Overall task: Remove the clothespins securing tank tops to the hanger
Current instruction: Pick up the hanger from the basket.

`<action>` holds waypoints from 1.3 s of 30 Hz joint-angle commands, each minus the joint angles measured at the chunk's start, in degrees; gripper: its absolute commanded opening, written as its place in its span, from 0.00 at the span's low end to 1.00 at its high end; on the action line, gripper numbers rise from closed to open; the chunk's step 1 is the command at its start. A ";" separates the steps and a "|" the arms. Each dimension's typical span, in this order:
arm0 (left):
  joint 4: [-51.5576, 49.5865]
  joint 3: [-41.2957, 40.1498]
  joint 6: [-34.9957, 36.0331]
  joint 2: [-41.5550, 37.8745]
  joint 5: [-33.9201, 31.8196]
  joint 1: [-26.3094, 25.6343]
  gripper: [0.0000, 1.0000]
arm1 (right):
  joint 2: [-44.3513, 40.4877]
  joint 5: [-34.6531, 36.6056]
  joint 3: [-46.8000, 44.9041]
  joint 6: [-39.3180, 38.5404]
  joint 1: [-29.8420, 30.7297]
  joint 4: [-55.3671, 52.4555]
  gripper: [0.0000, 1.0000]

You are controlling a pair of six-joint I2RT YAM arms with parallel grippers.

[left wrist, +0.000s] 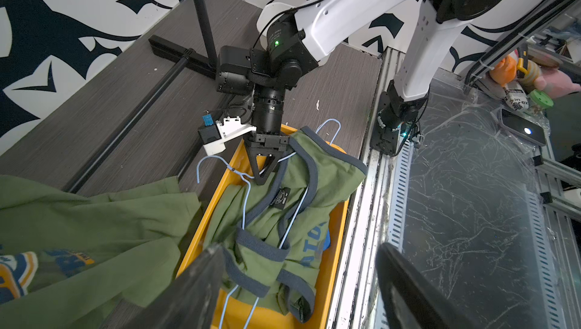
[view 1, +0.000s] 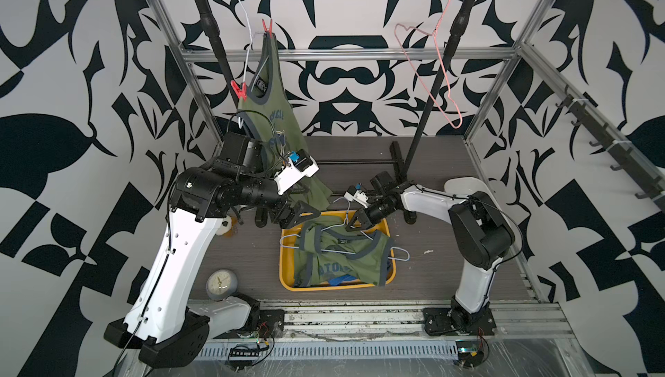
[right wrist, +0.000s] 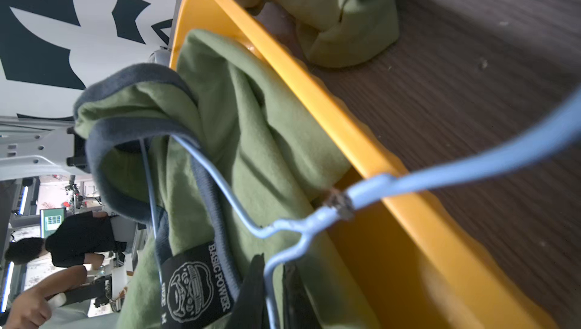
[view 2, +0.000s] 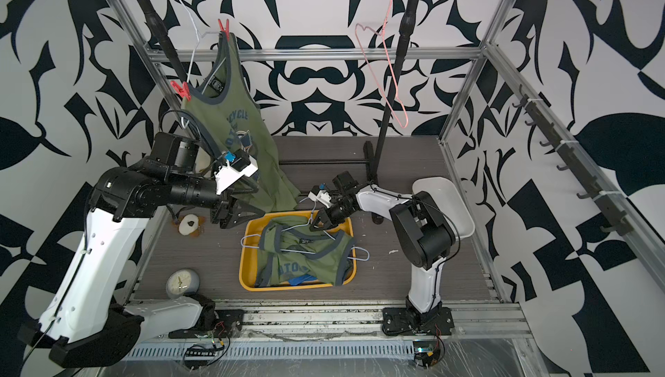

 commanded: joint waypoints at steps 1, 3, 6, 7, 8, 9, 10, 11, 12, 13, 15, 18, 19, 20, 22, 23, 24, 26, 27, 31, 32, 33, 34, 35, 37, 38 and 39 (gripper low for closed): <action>0.13 -0.26 -0.55 -1.00 0.42 0.25 0.80 | -1.17 -0.79 2.88 -0.98 0.34 -1.36 0.08; 0.36 -0.60 -0.73 -1.02 0.64 0.21 0.81 | -1.59 -0.49 3.37 -1.24 0.35 -1.76 0.03; 1.56 -1.33 -1.61 -1.29 0.39 0.25 0.81 | -2.80 -0.29 4.07 -1.11 0.35 -1.88 0.00; 2.15 -1.58 -2.10 -1.50 -0.02 0.26 0.81 | -3.42 -0.03 4.21 -1.06 0.35 -1.76 0.00; 2.77 -1.60 -2.84 -1.60 -0.55 0.23 0.81 | -4.31 0.19 4.08 -0.83 0.35 -1.54 0.00; 3.51 -1.59 -3.55 -1.72 -1.30 0.25 0.81 | -5.25 0.48 4.08 -0.72 0.35 -1.52 0.00; 4.34 -1.71 -4.42 -1.82 -2.10 0.24 0.81 | -6.27 0.84 4.12 -0.50 0.39 -1.54 0.00; 5.42 -1.70 -5.53 -2.05 -3.24 0.26 0.81 | -7.64 1.30 4.08 -0.46 0.50 -1.60 0.00; 6.37 -1.90 -6.67 -2.14 -4.42 0.26 0.80 | -9.12 1.86 3.99 -0.28 0.64 -1.63 0.00; 7.03 -2.02 -7.25 -2.27 -5.31 0.22 0.81 | -10.65 2.74 3.86 -0.11 0.78 -1.77 0.00; 8.54 -2.68 -8.56 -2.46 -7.91 0.26 0.80 | -14.69 5.26 3.48 0.14 1.19 -1.96 0.00; 11.21 -4.04 -10.91 -2.48 -14.21 0.13 0.80 | -20.38 9.01 3.55 0.25 2.18 -3.08 0.00; 11.53 -4.34 -10.95 -2.43 -15.82 0.12 0.80 | -22.15 10.29 3.55 0.58 2.49 -3.30 0.00; 11.68 -4.53 -10.96 -2.48 -16.66 0.16 0.80 | -23.62 11.39 3.67 0.83 2.69 -3.58 0.00; 11.69 -5.07 -11.18 -2.66 -16.86 0.08 0.80 | -26.43 14.13 4.20 1.33 3.19 -4.54 0.00; 11.67 -5.24 -11.36 -2.69 -16.73 -0.15 0.80 | -27.61 15.35 4.40 1.55 3.36 -4.80 0.00; 11.95 -5.55 -11.79 -2.79 -16.49 -0.33 0.80 | -29.02 17.04 4.73 1.84 3.69 -5.23 0.00; 12.72 -6.23 -12.72 -2.94 -16.65 -0.41 0.80 | -31.46 19.34 4.79 2.26 3.95 -5.42 0.00; 13.19 -6.58 -13.13 -3.00 -16.92 -0.47 0.80 | -32.62 20.34 4.89 2.59 4.12 -5.56 0.00; 15.37 -7.80 -16.44 -2.94 -18.23 -0.45 0.79 | -36.69 26.78 5.52 5.58 4.98 -5.58 0.00; 15.72 -8.02 -17.05 -2.82 -18.07 -0.58 0.79 | -37.34 28.05 5.72 6.26 5.33 -5.57 0.00; 16.02 -8.33 -17.40 -2.74 -17.94 -0.68 0.79 | -38.00 29.41 6.11 7.01 5.97 -5.65 0.00; 16.43 -8.61 -17.74 -2.50 -18.18 -0.71 0.79 | -38.62 30.95 6.55 7.35 6.85 -5.82 0.00; 16.74 -8.84 -18.29 -2.32 -18.51 -0.74 0.80 | -39.21 32.54 6.83 7.71 7.70 -5.89 0.00; 17.22 -9.31 -19.31 -1.97 -18.49 -0.72 0.83 | -40.65 36.37 7.24 8.62 9.96 -5.70 0.00; 17.22 -9.41 -19.62 -1.82 -18.25 -0.78 0.84 | -41.31 37.76 7.39 9.05 10.69 -5.50 0.00; 17.32 -9.41 -19.96 -1.57 -17.99 -0.72 0.84 | -41.91 39.38 7.48 9.78 11.54 -5.19 0.00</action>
